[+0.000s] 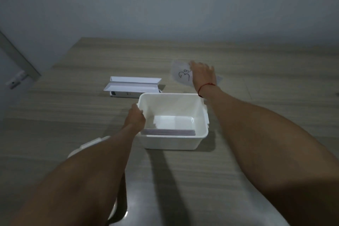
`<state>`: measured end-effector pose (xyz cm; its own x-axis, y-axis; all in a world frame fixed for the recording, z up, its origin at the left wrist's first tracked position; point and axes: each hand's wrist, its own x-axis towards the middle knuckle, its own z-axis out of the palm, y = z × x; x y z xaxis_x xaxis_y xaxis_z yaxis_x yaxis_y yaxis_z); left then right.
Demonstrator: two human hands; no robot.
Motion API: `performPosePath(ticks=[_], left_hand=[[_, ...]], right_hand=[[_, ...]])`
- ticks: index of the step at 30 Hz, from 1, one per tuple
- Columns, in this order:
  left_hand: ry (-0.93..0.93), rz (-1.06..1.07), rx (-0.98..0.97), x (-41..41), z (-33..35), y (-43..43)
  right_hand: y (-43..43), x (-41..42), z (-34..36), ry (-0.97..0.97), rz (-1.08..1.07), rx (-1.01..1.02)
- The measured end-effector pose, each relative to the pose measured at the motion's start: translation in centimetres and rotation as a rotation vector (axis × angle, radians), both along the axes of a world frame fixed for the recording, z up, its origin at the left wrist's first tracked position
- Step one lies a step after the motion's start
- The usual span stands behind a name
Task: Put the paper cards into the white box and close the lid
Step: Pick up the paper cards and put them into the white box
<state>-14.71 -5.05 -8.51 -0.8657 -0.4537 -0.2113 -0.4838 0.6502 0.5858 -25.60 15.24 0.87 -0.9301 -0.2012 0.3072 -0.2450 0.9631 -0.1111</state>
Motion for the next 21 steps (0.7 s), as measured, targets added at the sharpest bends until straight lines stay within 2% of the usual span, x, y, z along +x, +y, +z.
performPosePath(ticks=[5,9,17,21], left_hand=[[-0.031,-0.026,0.030,2.8,0.1,0.1],[-0.019,-0.004,0.060,4.5,0.1,1.0],[0.077,-0.007,0.106,5.6,-0.7,2.3],[0.161,0.011,0.107,5.7,-1.0,2.4]], right_hand=[[0.6,3.0,3.6,0.090,0.024,-0.099],[0.0,5.4,3.6,0.040,0.109,-0.209],[-0.2,9.0,-1.1,-0.283,0.202,-0.268],[-0.1,10.0,-3.5,-0.516,0.214,-0.311]])
